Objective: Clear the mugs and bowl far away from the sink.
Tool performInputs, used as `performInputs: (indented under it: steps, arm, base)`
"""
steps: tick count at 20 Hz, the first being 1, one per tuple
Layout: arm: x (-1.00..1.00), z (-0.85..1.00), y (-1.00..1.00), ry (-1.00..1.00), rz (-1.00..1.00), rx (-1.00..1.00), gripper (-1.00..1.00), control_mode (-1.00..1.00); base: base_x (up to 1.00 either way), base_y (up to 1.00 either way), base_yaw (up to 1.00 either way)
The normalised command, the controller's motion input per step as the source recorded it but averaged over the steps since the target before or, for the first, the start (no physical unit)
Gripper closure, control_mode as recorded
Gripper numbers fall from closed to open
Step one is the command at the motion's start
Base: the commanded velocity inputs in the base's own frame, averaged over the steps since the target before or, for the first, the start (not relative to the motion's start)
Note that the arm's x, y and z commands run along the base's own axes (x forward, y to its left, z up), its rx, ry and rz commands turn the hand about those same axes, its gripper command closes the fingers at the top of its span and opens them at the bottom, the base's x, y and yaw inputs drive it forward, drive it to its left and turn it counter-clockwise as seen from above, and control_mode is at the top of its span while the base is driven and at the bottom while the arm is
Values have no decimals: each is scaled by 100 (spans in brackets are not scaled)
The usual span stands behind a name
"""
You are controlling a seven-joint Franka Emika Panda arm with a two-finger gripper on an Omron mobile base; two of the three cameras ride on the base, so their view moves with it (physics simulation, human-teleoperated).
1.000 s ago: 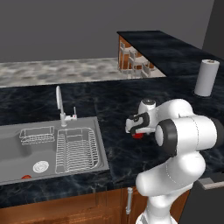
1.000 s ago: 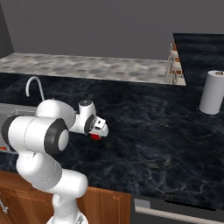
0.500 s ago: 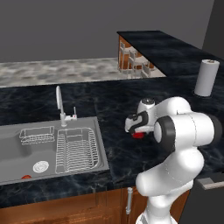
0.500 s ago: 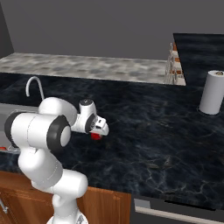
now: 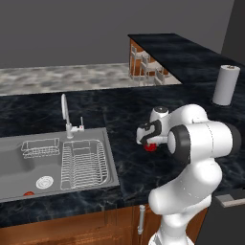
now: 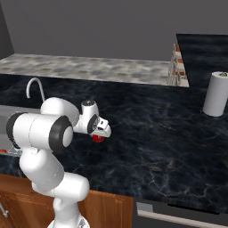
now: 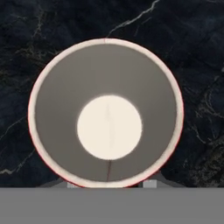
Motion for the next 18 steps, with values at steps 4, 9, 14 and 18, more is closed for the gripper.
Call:
performInputs:
  steps: [4, 9, 14, 18]
  arm:
    - [-4, -1, 0, 3, 0, 0, 100, -100]
    - [0, 0, 0, 1, 0, 0, 100, -100]
    - [0, 0, 0, 0, 0, 0, 100, -100]
    - [-20, 2, 0, -2, 0, 0, 100, -100]
  base:
    - [0, 0, 0]
    - [0, 0, 0]
    - [0, 0, 0]
    - [0, 0, 0]
